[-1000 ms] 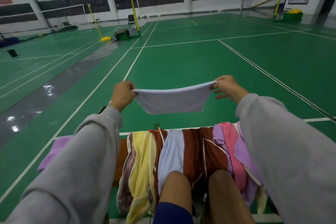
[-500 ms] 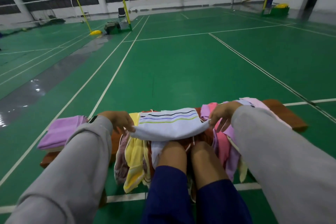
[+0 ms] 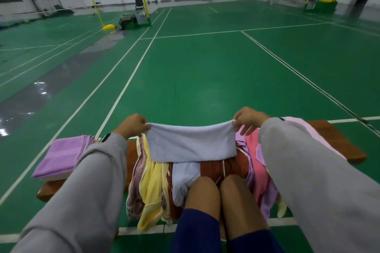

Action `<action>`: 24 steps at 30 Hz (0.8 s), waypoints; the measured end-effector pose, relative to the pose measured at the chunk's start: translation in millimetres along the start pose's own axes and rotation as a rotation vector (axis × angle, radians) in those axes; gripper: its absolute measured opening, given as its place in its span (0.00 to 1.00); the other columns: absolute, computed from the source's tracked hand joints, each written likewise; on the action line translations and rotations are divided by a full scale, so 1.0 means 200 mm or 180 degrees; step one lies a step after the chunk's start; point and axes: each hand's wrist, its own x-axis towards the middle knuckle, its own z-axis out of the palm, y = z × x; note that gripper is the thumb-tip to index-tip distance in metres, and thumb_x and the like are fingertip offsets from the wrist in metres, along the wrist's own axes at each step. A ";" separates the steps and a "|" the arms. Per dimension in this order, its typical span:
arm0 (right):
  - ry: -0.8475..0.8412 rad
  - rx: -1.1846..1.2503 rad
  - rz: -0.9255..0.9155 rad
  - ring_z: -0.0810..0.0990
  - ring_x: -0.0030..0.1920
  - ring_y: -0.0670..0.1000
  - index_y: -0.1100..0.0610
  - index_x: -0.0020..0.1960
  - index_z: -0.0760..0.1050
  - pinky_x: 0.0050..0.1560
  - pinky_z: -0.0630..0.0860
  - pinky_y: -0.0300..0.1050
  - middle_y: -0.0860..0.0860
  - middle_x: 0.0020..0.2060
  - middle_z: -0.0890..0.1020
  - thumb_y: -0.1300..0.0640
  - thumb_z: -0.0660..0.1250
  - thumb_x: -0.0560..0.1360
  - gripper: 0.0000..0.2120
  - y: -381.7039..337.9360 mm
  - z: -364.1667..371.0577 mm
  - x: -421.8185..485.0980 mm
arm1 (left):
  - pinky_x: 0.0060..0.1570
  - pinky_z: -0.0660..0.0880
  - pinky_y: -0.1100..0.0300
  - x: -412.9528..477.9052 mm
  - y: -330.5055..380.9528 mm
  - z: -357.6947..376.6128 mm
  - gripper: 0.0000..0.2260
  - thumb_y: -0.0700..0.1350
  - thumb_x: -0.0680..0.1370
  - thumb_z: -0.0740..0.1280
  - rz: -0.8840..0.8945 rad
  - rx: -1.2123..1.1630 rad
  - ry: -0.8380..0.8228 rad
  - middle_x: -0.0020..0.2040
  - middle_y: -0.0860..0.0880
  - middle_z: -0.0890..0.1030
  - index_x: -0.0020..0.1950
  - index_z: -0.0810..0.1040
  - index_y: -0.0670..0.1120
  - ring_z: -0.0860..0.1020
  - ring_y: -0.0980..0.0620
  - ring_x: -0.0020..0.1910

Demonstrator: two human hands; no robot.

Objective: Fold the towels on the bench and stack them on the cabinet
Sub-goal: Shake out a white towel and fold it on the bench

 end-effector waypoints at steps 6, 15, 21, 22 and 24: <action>0.0495 -0.0186 -0.0071 0.87 0.38 0.59 0.61 0.51 0.82 0.35 0.83 0.48 0.58 0.40 0.87 0.64 0.66 0.77 0.07 -0.01 0.04 0.28 | 0.41 0.78 0.52 0.24 -0.04 0.14 0.13 0.47 0.79 0.66 -0.0187 -0.0108 0.0168 0.35 0.43 0.81 0.38 0.77 0.41 0.83 0.42 0.37; 0.0697 -0.0708 -0.0058 0.85 0.39 0.57 0.57 0.49 0.83 0.46 0.85 0.56 0.55 0.39 0.85 0.57 0.67 0.79 0.07 0.08 0.20 0.68 | 0.47 0.79 0.47 0.48 -0.12 0.42 0.13 0.49 0.82 0.63 -0.0469 -0.0282 0.0084 0.39 0.40 0.82 0.45 0.77 0.41 0.82 0.39 0.40; 0.0883 -0.0962 0.0122 0.83 0.49 0.61 0.56 0.52 0.83 0.51 0.82 0.54 0.57 0.51 0.85 0.55 0.68 0.76 0.09 0.13 0.34 0.82 | 0.47 0.75 0.49 0.50 -0.12 0.51 0.12 0.46 0.82 0.61 -0.0702 -0.0337 0.0056 0.43 0.38 0.81 0.44 0.76 0.39 0.79 0.37 0.46; 0.0922 -0.0995 0.0169 0.83 0.51 0.61 0.57 0.53 0.83 0.51 0.80 0.52 0.58 0.52 0.85 0.55 0.68 0.76 0.09 0.13 0.36 0.83 | 0.47 0.74 0.50 0.50 -0.12 0.52 0.12 0.46 0.82 0.61 -0.0728 -0.0337 0.0059 0.45 0.38 0.81 0.46 0.76 0.38 0.78 0.38 0.46; 0.0963 -0.1037 0.0290 0.82 0.54 0.62 0.57 0.55 0.82 0.50 0.77 0.50 0.59 0.55 0.84 0.56 0.67 0.77 0.10 0.12 0.39 0.83 | 0.47 0.72 0.51 0.50 -0.11 0.53 0.11 0.46 0.82 0.61 -0.0773 -0.0343 0.0094 0.49 0.37 0.81 0.49 0.76 0.39 0.77 0.38 0.47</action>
